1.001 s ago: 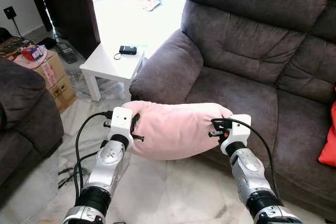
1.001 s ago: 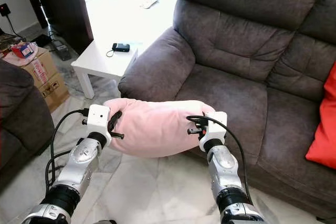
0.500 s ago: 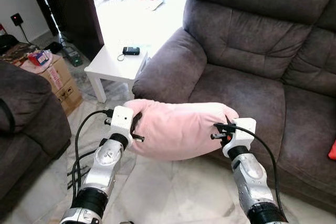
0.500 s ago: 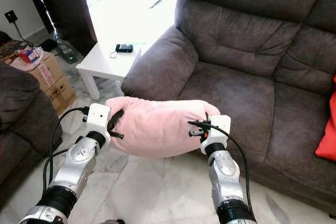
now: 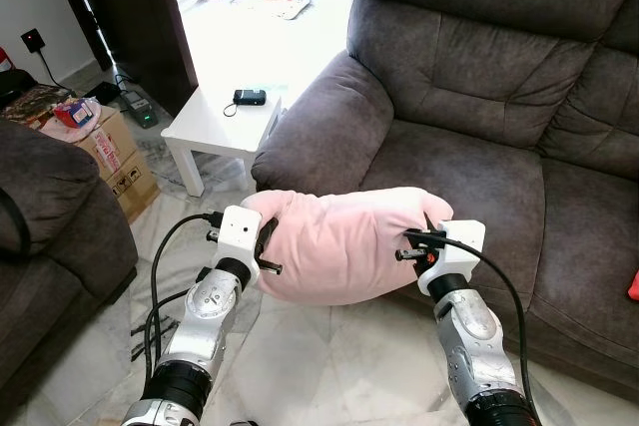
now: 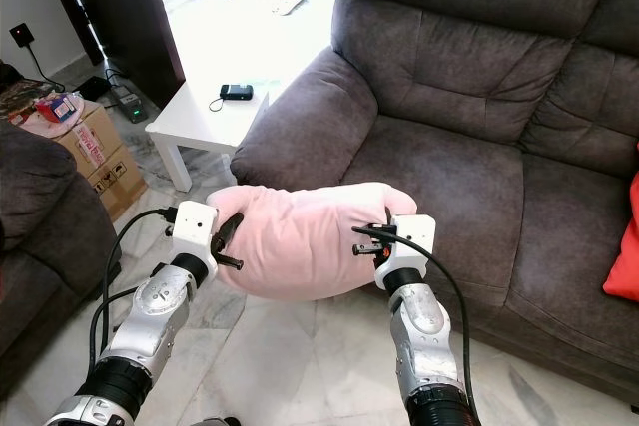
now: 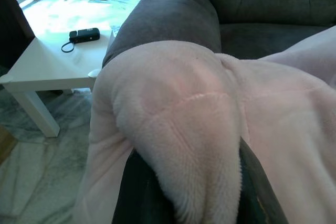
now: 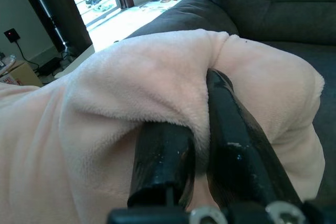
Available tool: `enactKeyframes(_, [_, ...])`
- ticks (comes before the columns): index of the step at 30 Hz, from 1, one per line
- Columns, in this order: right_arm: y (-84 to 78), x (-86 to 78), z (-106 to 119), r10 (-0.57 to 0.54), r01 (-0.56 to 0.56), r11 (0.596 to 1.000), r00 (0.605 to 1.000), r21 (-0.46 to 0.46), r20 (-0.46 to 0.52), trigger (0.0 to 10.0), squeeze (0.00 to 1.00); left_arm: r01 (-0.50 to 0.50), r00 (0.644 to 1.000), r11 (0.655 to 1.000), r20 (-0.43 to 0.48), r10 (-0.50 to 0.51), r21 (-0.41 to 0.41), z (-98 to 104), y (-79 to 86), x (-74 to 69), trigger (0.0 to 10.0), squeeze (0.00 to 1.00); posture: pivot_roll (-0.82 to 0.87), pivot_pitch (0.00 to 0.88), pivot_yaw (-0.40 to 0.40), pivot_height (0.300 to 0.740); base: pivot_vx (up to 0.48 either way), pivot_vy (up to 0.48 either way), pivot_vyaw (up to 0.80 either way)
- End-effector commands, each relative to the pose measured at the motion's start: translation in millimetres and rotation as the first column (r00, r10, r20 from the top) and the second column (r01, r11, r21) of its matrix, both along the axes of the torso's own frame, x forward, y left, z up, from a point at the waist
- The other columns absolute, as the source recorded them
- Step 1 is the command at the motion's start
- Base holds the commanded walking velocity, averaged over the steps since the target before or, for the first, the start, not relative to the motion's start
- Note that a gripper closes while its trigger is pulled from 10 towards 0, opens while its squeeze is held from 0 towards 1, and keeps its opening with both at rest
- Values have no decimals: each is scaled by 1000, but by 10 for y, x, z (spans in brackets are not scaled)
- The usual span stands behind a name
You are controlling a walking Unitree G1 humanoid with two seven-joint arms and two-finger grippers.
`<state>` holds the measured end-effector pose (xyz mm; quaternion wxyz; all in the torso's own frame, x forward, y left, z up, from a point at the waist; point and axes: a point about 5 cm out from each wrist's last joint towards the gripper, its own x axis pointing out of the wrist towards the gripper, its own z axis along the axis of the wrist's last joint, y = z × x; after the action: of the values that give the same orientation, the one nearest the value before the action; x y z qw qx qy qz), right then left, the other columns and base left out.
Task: Move the pillow to the sofa from floor
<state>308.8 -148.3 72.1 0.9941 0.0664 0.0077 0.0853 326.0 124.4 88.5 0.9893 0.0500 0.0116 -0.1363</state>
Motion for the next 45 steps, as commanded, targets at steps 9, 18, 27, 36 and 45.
enactKeyframes(9, [170, 21, 180, 56, -56, 998, 996, 11, 73, 10000, 0, 65, 997, 997, 33, -64, -30, 55, -144, -30, 10000, 0, 38, 68, -27, 740, 0, 0, 0])
enactKeyframes(18, [146, 33, 181, 46, -46, 999, 997, 3, 63, 10000, 0, 58, 998, 998, 34, -57, -28, 65, -122, -20, 10000, 0, 43, 84, -26, 740, 0, 0, -603])
enactKeyframes(27, [152, 37, 177, 44, -44, 999, 998, 2, 52, 10000, 0, 47, 998, 999, 36, -46, -23, 79, -85, -4, 10000, 0, 47, 97, -25, 740, 0, 0, -794])
enactKeyframes(36, [170, 43, 176, 50, -50, 999, 998, 10, 48, 10000, 0, 31, 999, 999, 40, -30, -24, 94, -44, 12, 10000, 0, 52, 105, -26, 740, 0, 0, -787])
enactKeyframes(45, [178, 48, 185, 48, -49, 999, 998, 8, 51, 10000, 0, 3, 999, 999, 47, -1, -52, 123, 4, 30, 10000, 0, 54, 109, -26, 740, 0, 0, -788])
